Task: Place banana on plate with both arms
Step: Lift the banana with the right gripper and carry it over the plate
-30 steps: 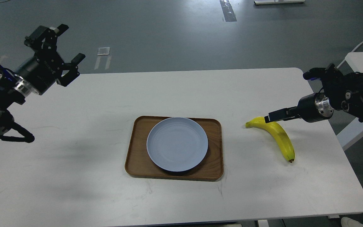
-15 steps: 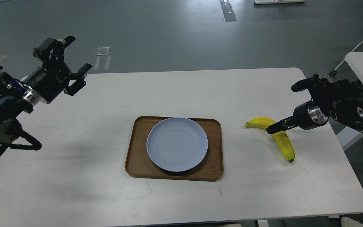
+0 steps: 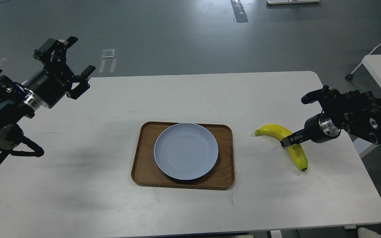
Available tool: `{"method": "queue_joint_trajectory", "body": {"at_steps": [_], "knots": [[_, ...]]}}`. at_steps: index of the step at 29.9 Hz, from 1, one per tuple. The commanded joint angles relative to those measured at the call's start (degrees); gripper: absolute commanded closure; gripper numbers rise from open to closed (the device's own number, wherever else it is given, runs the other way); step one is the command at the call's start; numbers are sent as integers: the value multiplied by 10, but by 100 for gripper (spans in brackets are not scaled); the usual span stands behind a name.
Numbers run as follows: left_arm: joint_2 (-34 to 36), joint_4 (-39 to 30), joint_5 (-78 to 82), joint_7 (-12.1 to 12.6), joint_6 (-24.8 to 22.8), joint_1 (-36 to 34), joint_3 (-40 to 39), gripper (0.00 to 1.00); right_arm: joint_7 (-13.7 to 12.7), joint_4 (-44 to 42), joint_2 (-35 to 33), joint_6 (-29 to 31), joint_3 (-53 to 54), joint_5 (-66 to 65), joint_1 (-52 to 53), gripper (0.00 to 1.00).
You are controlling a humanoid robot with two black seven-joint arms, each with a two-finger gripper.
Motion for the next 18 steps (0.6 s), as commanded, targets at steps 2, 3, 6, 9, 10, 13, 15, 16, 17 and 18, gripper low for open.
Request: {"method": "queue_joint_trajectory", "body": {"at_steps": [2,3,6,9,10,13,15,16,17,18], "knots": [[0,2,0,0,0,0,-2,1,0,23,-5,0,2,2,41,85],[0,2,0,0,0,0,-2,1,0,23,-5,0,2,2,41,85],[0,2,0,0,0,0,-6,1,0,52,-2,0,5,6,92,85],[0,2,0,0,0,0,-6,1,0,58,20,4,5,10,123,85],[0,2,0,0,0,0,-6,1,0,55,46,6,5,11,130,85],[0,2,1,0,0,0,-6,1,0,44,111,9,3,30,133,85],[-1,2,1,0,0,-1,-7,1,0,24,157,15,-2,58,133,85],[-2,2,1,0,0,-1,-7,1,0,22,170,17,-6,66,133,85],[-3,2,1,0,0,-1,-7,1,0,15,194,23,-15,79,133,85],[-2,1,1,0,0,-1,-7,1,0,13,206,25,-18,86,133,85]]}}
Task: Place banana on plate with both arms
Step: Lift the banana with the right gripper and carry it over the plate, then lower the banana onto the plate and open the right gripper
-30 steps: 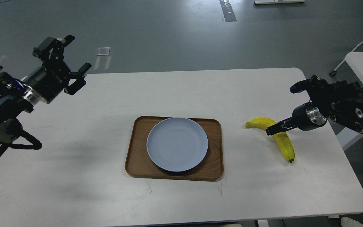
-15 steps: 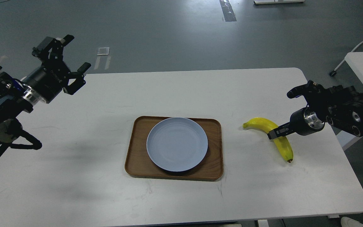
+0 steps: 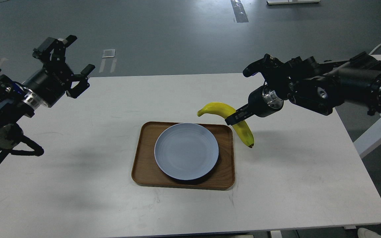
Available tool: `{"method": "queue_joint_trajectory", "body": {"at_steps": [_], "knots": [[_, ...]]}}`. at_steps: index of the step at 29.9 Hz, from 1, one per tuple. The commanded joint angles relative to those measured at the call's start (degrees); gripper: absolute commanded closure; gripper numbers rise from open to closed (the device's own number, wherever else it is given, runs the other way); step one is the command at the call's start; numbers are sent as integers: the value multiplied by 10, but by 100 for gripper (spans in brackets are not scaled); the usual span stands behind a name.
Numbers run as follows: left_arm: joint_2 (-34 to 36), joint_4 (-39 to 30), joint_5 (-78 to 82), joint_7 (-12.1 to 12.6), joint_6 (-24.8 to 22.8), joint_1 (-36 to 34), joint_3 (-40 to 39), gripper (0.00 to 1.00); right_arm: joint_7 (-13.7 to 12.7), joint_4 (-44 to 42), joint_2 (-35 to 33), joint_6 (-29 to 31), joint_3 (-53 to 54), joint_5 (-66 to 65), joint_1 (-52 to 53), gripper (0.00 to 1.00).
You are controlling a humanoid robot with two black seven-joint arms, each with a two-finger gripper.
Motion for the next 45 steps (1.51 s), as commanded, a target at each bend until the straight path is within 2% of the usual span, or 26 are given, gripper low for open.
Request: {"method": "queue_joint_trajectory", "body": {"at_steps": [1,3,17,21,37,45], "knots": [[-1,0,0,0,0,-1,0,1,0,-16,69,11,-15,40,0,85],[-1,0,0,0,0,-2,0,1,0,-22,91,17,-20,61,0,84],[3,-1,0,0,0,-3,0,1,0,-57,91,18,-35,139,-18,82],[4,-2,0,0,0,-3,0,1,0,-55,91,18,-35,199,-20,82],[7,-2,0,0,0,-3,-5,1,0,-37,91,18,-33,204,-42,78],[11,-2,-1,0,0,-3,-6,1,0,-38,91,18,-32,205,-53,60]]}}
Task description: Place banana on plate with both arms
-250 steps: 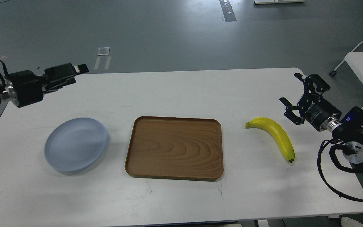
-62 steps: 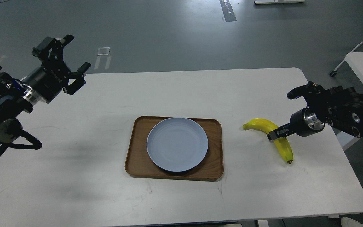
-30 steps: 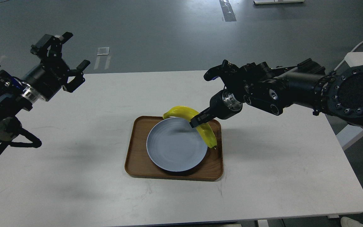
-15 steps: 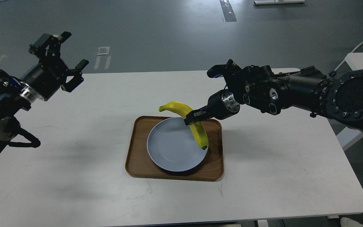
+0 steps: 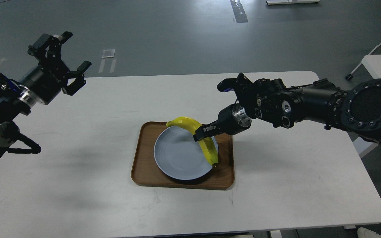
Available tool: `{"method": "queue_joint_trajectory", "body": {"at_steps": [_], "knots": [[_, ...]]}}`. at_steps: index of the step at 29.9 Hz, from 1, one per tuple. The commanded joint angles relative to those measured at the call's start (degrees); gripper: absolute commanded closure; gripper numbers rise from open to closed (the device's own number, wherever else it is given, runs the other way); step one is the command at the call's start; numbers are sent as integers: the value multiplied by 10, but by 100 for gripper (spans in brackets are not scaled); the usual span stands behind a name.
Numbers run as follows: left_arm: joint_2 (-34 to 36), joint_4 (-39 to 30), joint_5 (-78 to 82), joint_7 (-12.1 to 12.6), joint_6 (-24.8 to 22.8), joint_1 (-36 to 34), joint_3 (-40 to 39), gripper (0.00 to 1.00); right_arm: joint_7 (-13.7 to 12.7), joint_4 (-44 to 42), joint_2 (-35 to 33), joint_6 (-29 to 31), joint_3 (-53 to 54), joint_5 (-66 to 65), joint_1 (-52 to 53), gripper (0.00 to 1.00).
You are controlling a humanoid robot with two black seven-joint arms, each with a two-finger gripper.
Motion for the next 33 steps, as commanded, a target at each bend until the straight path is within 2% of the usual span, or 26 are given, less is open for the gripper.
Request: {"method": "queue_joint_trajectory", "body": {"at_steps": [1,4,6,9,10,11,18,21,24,28,33], "knots": [[3,0,0,0,0,1,-1,1,0,-1,0,0,0,0,-5,58],[4,0,-1,0,0,1,-1,1,0,-3,0,0,0,0,-8,51],[3,0,-1,0,0,0,-1,1,0,-4,0,0,0,0,-8,43],[3,0,-1,0,0,1,-1,1,0,-10,0,0,2,1,-12,20],[3,0,0,0,0,1,-1,1,0,-10,0,0,3,1,-12,8],[3,0,0,0,0,1,-1,1,0,-11,0,0,3,1,-13,5],[3,0,0,0,0,0,-1,1,0,-40,0,0,38,55,-8,3],[2,0,0,0,0,1,-1,1,0,-35,0,0,117,83,-10,3],[-2,0,-1,0,0,2,-1,1,0,-27,-67,0,201,85,-28,3],[-9,4,-1,0,0,17,-5,1,0,-5,-175,0,336,121,-119,3],[-37,8,0,0,0,38,-20,1,0,14,-233,0,451,195,-233,3]]}}
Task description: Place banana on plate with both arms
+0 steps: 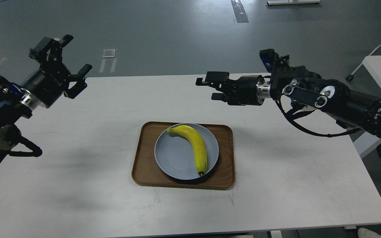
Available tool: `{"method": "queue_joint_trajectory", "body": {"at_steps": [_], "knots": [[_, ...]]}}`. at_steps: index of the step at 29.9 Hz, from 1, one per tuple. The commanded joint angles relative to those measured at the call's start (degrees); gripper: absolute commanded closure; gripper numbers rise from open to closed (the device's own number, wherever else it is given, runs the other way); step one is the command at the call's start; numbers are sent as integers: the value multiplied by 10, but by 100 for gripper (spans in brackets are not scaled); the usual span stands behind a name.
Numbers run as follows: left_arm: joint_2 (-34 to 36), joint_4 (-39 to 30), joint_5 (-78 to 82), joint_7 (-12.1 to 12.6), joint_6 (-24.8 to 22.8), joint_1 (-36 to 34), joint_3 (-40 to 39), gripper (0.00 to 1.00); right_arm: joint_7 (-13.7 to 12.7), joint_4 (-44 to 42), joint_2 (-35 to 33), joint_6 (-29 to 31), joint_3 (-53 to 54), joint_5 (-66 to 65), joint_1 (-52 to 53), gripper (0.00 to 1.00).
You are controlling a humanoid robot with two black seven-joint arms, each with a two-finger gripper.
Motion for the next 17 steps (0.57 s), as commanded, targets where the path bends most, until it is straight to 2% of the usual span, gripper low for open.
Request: {"method": "queue_joint_trajectory", "body": {"at_steps": [1,3,9,17], "knots": [[-21,2,2,0,0,17,-16,1,0,8,-31,0,82,50,-80,3],[-43,16,3,0,0,25,-23,1,0,4,-43,0,158,71,-136,2],[-102,71,3,0,0,29,-37,1,0,1,-42,0,251,75,-203,3],[-134,92,-1,0,0,28,-42,1,0,-1,-38,0,274,76,-231,0]]}}
